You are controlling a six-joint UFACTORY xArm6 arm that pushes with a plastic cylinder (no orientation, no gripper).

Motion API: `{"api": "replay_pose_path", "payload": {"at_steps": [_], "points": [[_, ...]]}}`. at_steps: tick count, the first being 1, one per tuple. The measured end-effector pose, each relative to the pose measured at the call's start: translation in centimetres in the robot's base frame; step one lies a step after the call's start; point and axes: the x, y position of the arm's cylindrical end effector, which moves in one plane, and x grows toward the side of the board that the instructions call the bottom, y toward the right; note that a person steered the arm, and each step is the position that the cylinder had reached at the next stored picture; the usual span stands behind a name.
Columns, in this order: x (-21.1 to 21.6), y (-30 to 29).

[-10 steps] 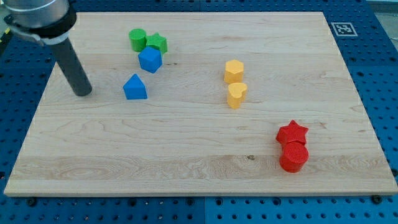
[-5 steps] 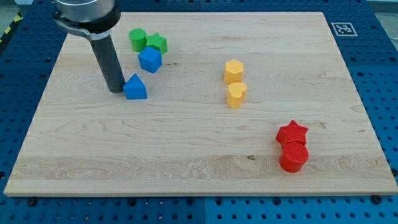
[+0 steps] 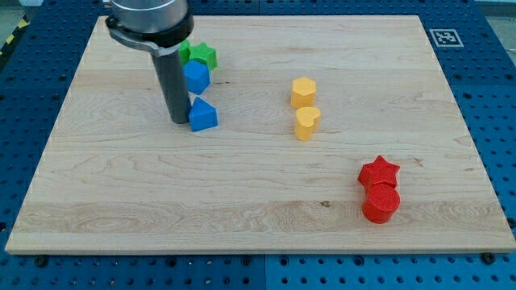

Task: Push the triangle slightly to the right

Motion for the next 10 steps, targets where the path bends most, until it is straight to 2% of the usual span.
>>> {"api": "replay_pose_path", "payload": {"at_steps": [1, 2, 3, 4, 5, 6, 7, 10], "points": [[1.5, -0.2], [9.4, 0.1], [16.1, 5.5], [18.6, 10.4], [18.6, 15.2], [18.5, 24.2], [18.5, 28.6], [17.7, 28.4]]}}
